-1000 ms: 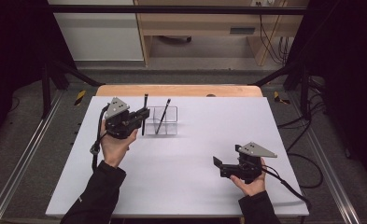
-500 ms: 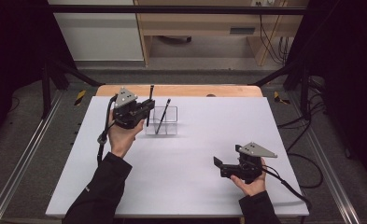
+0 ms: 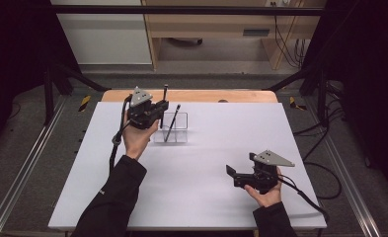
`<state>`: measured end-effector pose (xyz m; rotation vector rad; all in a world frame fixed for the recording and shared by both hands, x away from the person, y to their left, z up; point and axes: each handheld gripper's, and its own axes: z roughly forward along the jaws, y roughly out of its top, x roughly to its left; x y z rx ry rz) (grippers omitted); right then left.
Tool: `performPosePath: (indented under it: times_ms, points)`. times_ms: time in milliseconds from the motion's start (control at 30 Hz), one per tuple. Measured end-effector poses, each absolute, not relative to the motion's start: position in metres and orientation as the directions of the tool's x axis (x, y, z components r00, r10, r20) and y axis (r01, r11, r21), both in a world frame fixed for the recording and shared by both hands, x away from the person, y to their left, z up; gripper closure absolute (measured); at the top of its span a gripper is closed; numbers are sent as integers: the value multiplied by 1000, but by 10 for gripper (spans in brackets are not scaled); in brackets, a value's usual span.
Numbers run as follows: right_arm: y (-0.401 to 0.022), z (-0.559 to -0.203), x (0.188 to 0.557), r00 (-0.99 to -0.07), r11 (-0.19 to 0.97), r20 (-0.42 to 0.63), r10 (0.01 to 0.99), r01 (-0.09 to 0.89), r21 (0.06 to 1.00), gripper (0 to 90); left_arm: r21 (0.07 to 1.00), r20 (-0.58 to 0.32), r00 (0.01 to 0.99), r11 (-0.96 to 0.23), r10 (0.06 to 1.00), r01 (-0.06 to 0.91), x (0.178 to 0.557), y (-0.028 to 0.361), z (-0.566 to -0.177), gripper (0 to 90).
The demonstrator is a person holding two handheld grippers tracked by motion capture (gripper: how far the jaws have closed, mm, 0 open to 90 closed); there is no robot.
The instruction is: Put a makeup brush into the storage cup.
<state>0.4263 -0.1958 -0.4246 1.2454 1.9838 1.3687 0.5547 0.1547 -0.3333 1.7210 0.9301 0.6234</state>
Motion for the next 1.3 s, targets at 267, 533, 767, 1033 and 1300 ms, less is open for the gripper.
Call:
performPosePath:
  times_ms: [267,533,767,1033,1300]
  points:
    - [-196,-424,426,-506,111,139,851,432,895,44,943,-34,555,-156,831,293,568,151,-337,830]
    - [-196,-424,427,-507,108,142,850,431,896,44,944,-35,547,-152,836,293,580,147,-344,829]
    - [-196,-424,427,-509,107,143,849,431,896,43,943,-16,532,-164,846,290,587,144,-353,829]
    - [-197,-423,426,-509,102,147,848,428,898,43,936,-21,527,-168,850,308,593,143,-364,829]
    - [-196,-424,426,-510,102,148,847,429,897,43,934,-24,525,-168,851,315,594,144,-377,830]
